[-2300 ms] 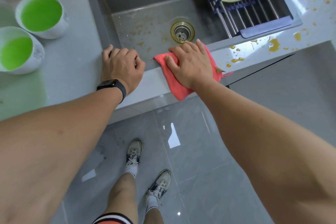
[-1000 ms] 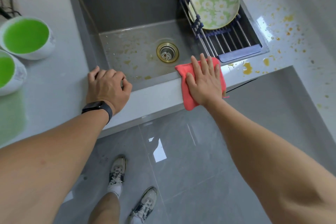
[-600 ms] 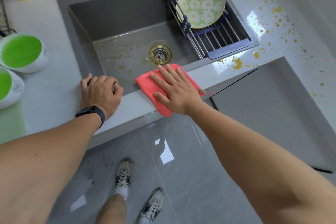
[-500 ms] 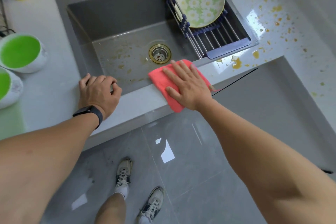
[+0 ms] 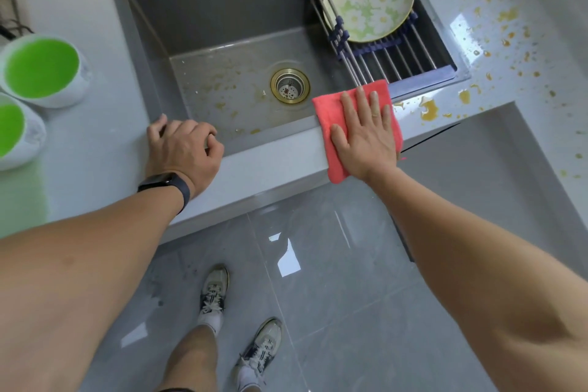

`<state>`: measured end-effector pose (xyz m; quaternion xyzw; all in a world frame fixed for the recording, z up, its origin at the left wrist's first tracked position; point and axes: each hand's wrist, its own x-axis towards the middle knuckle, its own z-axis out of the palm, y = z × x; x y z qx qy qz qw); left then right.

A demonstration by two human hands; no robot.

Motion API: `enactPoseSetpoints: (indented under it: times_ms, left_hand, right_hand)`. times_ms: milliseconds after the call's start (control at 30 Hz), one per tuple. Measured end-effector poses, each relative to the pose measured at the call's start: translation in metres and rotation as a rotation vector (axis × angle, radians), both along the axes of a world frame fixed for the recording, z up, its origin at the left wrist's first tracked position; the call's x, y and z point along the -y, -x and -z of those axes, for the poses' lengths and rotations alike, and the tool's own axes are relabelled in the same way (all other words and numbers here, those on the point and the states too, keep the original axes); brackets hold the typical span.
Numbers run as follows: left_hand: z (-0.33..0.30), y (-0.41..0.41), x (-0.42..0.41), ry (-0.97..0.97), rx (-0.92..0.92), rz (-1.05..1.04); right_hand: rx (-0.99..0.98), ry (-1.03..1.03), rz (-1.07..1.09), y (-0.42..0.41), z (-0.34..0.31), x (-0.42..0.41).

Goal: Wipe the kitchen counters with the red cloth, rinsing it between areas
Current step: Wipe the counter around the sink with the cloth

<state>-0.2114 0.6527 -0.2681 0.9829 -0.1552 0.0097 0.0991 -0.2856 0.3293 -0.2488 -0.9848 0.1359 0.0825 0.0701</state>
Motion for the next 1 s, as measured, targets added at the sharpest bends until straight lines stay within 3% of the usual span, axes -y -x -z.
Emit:
enactPoseSetpoints:
  times_ms: [333, 500, 800, 1000]
  left_hand:
    - [0.000, 0.001, -0.001, -0.001, 0.024, -0.009]
    - [0.000, -0.001, -0.002, 0.023, 0.011, -0.011]
    - [0.003, -0.001, -0.003, 0.039, 0.008, -0.004]
    - [0.004, -0.002, -0.005, 0.043, 0.001, -0.002]
  right_hand:
    - [0.058, -0.056, -0.244, 0.010, 0.008, -0.177]
    - [0.100, -0.030, -0.395, 0.011, 0.011, -0.125]
    - [0.029, 0.033, -0.148, 0.000, 0.002, 0.019]
    - [0.017, 0.010, -0.081, -0.005, 0.003, 0.016]
